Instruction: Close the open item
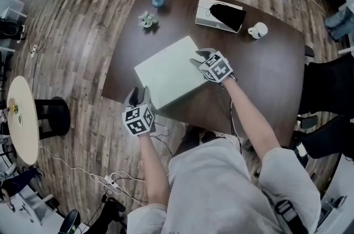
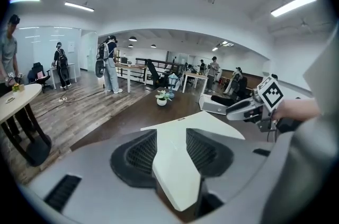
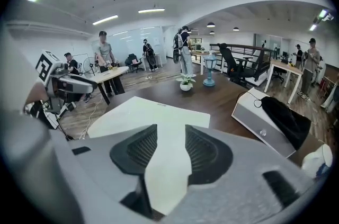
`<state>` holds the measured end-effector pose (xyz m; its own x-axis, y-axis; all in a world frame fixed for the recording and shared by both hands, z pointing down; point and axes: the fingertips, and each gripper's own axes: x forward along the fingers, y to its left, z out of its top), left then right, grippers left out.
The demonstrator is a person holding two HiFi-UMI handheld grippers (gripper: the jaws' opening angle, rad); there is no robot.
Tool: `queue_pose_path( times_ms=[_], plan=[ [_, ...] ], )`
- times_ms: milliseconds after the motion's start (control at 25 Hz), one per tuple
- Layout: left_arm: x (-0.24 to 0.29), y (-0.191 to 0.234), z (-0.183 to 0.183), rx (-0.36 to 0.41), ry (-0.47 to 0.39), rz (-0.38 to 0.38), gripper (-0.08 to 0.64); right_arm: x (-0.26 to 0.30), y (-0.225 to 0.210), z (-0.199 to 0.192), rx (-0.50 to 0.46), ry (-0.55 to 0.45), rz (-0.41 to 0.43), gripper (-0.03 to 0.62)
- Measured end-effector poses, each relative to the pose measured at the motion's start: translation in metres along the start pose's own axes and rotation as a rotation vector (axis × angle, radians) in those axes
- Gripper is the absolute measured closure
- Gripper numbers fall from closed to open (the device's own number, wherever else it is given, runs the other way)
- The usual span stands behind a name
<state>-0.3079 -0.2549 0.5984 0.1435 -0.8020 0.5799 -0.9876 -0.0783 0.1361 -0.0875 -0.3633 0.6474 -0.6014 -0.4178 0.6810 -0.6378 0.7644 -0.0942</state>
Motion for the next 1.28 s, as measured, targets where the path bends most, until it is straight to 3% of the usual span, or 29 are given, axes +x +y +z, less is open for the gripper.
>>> queue_pose_path(
  times_ms=[160, 360, 680, 1280],
  plan=[
    [-0.023, -0.020, -0.004, -0.032, -0.028, -0.005, 0.396, -0.032, 0.023, -0.003, 0.027, -0.072, -0.003, 0.422],
    [-0.043, -0.050, -0.003, -0.078, -0.072, -0.027, 0.396, -0.052, 0.051, -0.013, -0.016, -0.089, 0.009, 0.422],
    [-0.080, -0.086, -0.012, -0.132, -0.129, -0.019, 0.396, -0.110, 0.091, -0.008, 0.140, -0.262, -0.006, 0.423],
    [-0.116, -0.146, -0.042, -0.085, -0.161, -0.019, 0.396, -0.167, 0.118, -0.053, 0.136, -0.323, -0.036, 0.423]
  ],
)
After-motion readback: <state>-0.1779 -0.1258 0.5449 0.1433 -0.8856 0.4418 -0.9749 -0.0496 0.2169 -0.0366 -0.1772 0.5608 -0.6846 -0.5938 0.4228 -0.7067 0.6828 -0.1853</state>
